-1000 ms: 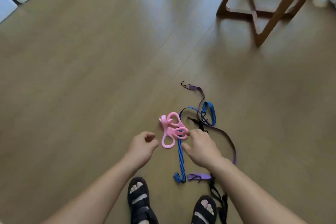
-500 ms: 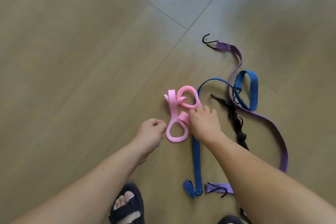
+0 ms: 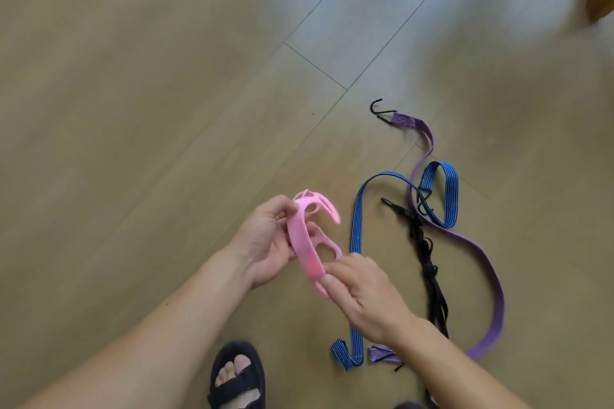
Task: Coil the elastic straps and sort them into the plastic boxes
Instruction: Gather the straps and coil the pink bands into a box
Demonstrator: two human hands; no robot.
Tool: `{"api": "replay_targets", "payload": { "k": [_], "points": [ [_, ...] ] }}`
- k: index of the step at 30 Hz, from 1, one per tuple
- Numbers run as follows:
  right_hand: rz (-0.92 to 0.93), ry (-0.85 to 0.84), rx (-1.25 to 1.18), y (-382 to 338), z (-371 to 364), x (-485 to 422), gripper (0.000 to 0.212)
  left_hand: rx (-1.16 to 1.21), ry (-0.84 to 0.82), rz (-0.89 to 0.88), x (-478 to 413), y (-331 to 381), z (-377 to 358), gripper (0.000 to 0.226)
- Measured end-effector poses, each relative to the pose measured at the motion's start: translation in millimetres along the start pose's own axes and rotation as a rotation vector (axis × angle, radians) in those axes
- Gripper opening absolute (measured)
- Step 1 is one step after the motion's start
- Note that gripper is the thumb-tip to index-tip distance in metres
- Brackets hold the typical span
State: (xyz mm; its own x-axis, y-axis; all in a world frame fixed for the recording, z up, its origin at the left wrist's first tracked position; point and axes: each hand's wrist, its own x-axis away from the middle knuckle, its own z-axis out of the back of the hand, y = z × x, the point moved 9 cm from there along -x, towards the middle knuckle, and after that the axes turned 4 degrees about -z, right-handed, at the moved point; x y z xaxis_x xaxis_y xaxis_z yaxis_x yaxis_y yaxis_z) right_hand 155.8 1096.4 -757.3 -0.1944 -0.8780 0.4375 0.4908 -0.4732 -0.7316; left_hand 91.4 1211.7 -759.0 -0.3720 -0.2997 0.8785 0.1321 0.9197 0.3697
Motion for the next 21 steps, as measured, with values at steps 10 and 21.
{"api": "replay_targets", "payload": {
  "k": [10, 21],
  "points": [
    [-0.509, 0.135, 0.048, 92, -54, -114, 0.037, -0.119, 0.068, -0.286, -12, 37, 58, 0.016],
    [-0.542, 0.220, -0.460, 63, -51, -105, 0.024, -0.307, 0.199, -0.309, 9, 33, 91, 0.009]
  ]
}}
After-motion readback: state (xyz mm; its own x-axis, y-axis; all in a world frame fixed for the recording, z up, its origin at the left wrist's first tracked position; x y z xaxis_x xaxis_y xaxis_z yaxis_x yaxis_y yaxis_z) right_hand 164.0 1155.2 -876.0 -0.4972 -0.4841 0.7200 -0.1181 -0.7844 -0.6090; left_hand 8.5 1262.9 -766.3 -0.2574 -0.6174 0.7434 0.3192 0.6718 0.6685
